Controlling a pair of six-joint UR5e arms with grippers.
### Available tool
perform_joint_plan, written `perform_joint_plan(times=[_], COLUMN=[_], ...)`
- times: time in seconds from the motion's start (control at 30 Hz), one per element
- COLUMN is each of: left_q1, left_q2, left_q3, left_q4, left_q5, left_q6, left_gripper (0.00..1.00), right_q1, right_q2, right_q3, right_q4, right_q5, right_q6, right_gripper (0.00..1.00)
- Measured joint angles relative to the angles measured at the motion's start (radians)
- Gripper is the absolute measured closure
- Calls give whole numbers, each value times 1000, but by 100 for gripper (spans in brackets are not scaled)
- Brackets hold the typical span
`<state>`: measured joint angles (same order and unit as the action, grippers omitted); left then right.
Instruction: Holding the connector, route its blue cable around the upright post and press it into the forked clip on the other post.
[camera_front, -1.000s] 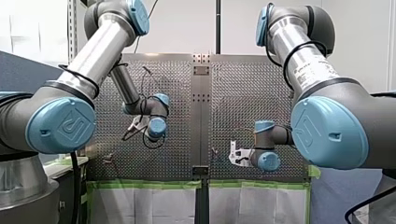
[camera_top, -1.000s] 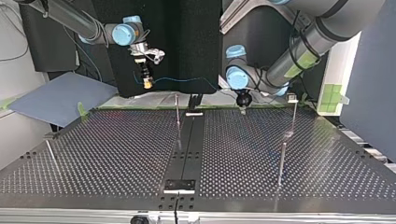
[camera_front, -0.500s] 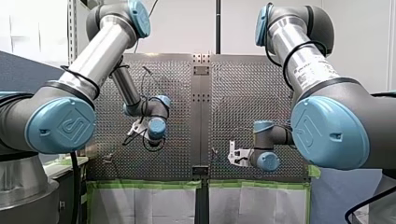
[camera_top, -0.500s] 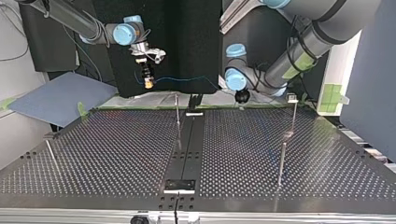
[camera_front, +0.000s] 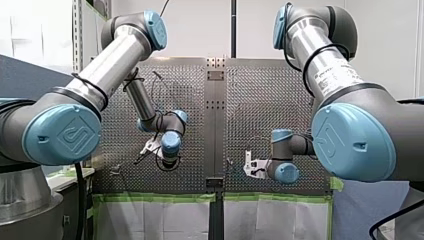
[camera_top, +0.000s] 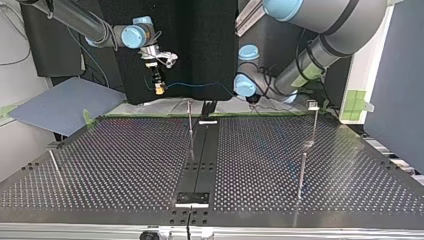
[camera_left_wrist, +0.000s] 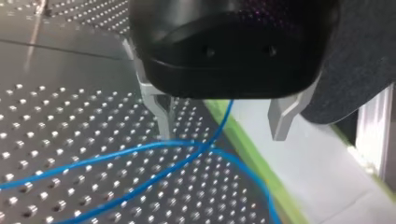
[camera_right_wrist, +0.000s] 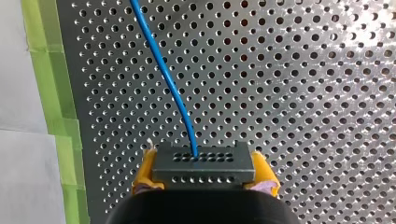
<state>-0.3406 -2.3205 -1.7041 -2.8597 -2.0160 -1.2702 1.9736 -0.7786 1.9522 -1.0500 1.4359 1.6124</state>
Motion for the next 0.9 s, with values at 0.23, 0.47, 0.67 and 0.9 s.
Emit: perform_joint_plan(times=[0.23,0.47,0.67,0.9], left_q1=[-12,-30,-35,-33], left_q2=[-1,-3,-14,-55], left_q3=[0,0,9,37], left_q4=[-32,3,22,18], left_q5=[11,26,31,26], left_q6=[-26,-41,-61,-88], left_gripper=[0,0,0,0], right_q1=[2,3,3,3], right_q2=[0,0,0,0], right_q3=[0,0,0,0], right_q4=[1,-1,-1,0], right_q5=[0,0,0,0], right_q6=[-1,0,0,0], right_gripper=[100,100,100,100])
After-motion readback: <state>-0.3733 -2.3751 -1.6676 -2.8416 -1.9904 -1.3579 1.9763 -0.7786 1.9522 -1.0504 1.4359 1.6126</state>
